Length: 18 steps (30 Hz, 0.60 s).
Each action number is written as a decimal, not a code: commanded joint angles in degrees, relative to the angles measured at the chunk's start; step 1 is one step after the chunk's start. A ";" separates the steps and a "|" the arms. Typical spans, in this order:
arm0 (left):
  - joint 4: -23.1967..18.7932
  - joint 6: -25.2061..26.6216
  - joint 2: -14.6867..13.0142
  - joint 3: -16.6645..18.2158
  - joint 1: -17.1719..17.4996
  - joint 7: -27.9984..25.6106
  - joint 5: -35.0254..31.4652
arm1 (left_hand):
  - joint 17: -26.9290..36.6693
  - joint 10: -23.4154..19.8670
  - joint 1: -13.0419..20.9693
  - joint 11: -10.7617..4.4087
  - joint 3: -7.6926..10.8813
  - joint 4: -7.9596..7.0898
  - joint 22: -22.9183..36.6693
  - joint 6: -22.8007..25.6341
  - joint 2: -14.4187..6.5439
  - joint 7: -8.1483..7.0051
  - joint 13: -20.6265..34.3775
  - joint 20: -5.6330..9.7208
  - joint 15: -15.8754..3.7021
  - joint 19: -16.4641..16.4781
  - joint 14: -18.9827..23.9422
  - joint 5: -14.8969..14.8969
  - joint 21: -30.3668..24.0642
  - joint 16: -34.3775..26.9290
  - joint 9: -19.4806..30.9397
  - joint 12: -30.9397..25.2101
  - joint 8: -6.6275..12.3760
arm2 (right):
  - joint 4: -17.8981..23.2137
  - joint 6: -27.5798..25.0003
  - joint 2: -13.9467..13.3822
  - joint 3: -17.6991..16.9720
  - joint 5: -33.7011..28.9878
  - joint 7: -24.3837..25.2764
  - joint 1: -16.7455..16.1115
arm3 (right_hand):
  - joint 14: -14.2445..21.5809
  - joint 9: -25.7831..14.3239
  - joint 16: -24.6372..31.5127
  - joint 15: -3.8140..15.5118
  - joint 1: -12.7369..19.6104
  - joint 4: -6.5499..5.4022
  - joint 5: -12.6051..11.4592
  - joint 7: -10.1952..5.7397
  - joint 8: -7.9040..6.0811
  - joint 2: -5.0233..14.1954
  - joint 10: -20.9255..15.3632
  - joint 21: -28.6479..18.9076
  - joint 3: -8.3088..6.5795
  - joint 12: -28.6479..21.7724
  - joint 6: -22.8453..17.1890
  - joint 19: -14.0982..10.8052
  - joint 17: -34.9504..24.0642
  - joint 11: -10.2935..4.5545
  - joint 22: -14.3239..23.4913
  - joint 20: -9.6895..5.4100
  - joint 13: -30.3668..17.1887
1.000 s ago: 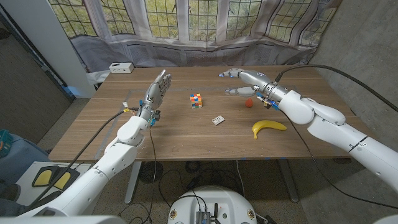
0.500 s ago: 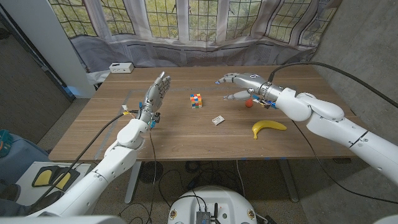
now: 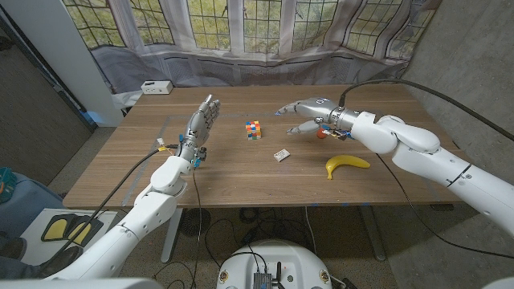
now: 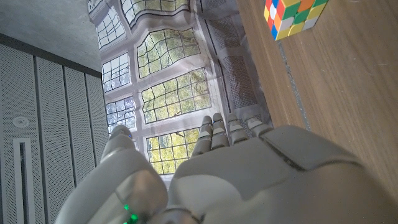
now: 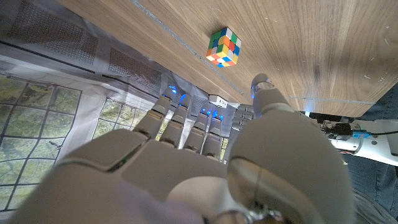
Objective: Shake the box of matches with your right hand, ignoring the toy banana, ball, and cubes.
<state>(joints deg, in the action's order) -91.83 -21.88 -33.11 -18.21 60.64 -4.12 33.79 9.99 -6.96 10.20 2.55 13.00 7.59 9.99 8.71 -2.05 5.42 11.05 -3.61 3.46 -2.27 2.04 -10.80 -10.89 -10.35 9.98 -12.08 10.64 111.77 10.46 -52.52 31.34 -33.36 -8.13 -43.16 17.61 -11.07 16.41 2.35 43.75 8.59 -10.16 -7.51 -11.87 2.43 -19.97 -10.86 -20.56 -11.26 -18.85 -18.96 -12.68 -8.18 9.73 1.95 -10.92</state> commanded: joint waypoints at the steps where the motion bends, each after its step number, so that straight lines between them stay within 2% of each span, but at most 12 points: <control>1: -0.98 0.04 -0.48 0.30 0.91 -0.16 -0.03 | 0.22 -0.46 0.61 -0.23 0.38 0.04 0.30 0.54 0.25 0.08 0.15 -0.19 -0.08 -0.21 0.16 0.04 -0.24 -0.36 0.16 -0.28 0.25 | 0.25 -2.42 0.79 2.31 -3.94 -6.65 2.20 | 0.06 -0.29 -0.09 -0.10 0.36 0.12 0.04 -0.41 -0.37 0.26 -0.63 -0.54 0.27 -0.28 -0.75 -0.70 -0.12 -0.48 0.17 -0.07 -0.17; 6: -0.96 -0.06 -0.47 0.38 0.97 -0.09 0.08 | 0.22 -0.47 0.61 -0.18 0.38 0.03 0.31 0.55 0.25 0.10 0.15 -0.28 -0.02 -0.25 0.19 0.05 -0.24 -0.37 0.16 -0.27 0.23 | -0.08 -2.90 1.30 3.35 -5.19 -7.98 3.02 | -0.82 -0.28 -0.53 -0.63 0.94 0.48 0.05 -1.00 -0.84 -0.08 -2.19 -0.64 0.43 -0.75 -2.21 -1.16 -0.06 -1.02 0.16 -0.21 -0.16; 13: -0.37 -0.25 -0.36 0.52 0.81 0.06 0.24 | 0.22 -0.65 0.59 0.05 0.36 0.01 0.31 0.72 0.26 0.14 0.15 -0.30 -0.01 -0.29 0.25 0.06 -0.25 -0.38 0.16 -0.32 0.27 | 0.01 -5.46 2.38 5.04 -7.69 -10.83 4.03 | -2.23 -0.25 -1.19 -1.45 1.09 0.45 0.05 -0.81 -1.64 -0.49 -4.41 -0.70 0.93 -1.21 -5.02 -1.65 0.02 -1.00 0.16 -0.14 -0.12; 18: 0.41 -0.07 -0.36 0.38 0.21 0.75 0.51 | 0.23 -0.82 0.57 0.08 0.34 -0.01 0.31 0.82 0.27 0.16 0.15 -0.26 -0.05 -0.33 0.30 0.06 -0.25 -0.40 0.16 -0.37 0.28 | -0.16 -7.65 3.37 6.47 -9.56 -13.20 4.90 | -3.39 -0.22 -1.71 -1.77 0.88 0.29 0.05 -0.92 -1.31 -0.75 -4.54 -0.76 1.30 -0.99 -4.74 -2.01 0.07 -0.93 0.17 0.07 -0.09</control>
<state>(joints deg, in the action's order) -92.55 -22.04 -33.47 -17.89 61.42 -4.19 33.89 9.99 -7.17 10.20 2.76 13.00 7.58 9.99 9.02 -2.04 5.74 11.05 -3.61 3.46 -2.27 2.04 -10.81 -10.90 -10.35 9.98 -12.08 10.64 111.83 7.66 -50.67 35.35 -37.97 -15.27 -39.88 14.70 -11.07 14.84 0.73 44.28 8.91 -10.16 -8.49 -13.00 1.90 -24.37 -11.31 -19.57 -11.92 -23.55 -20.43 -12.51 -9.11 9.73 1.99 -10.93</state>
